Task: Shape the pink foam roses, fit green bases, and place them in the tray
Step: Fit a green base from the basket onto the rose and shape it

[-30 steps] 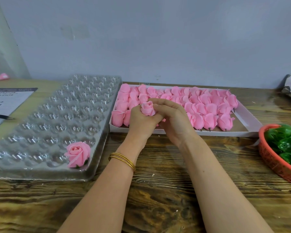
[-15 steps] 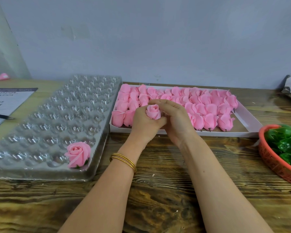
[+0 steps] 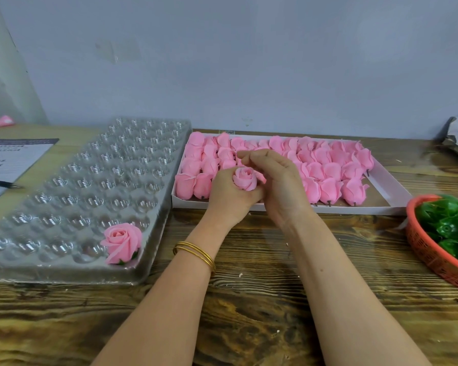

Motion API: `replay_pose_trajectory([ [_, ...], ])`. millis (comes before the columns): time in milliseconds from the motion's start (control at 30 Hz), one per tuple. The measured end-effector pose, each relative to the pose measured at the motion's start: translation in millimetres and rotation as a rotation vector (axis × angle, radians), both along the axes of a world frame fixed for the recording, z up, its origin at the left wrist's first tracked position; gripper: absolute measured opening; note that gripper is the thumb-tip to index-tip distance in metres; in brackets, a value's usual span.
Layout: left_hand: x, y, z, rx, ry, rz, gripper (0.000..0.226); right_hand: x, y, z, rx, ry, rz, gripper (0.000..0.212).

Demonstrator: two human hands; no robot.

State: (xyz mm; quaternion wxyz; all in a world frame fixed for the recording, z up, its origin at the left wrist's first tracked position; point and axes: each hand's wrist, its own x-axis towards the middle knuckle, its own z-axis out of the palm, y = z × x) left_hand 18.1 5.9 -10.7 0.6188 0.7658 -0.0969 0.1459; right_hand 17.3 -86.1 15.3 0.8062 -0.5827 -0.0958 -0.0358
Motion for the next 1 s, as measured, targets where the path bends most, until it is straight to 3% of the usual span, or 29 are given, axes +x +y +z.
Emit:
replay_pose_trajectory([
  [433,1.8,-3.5,0.1,0.083,0.053,0.037,0.039,1.0,2.0,-5.1,-0.22,-0.064,0.03,0.021],
  [833,4.1,2.9,-2.1,-0.113,0.042,0.083,0.033,3.4,0.1,-6.2,-0.205,0.007,0.007,0.03],
  [1000,4.3,6.0,3.4,-0.303,0.1,0.074,0.017,4.3,0.1,-6.3,-0.042,0.138,0.001,0.032],
])
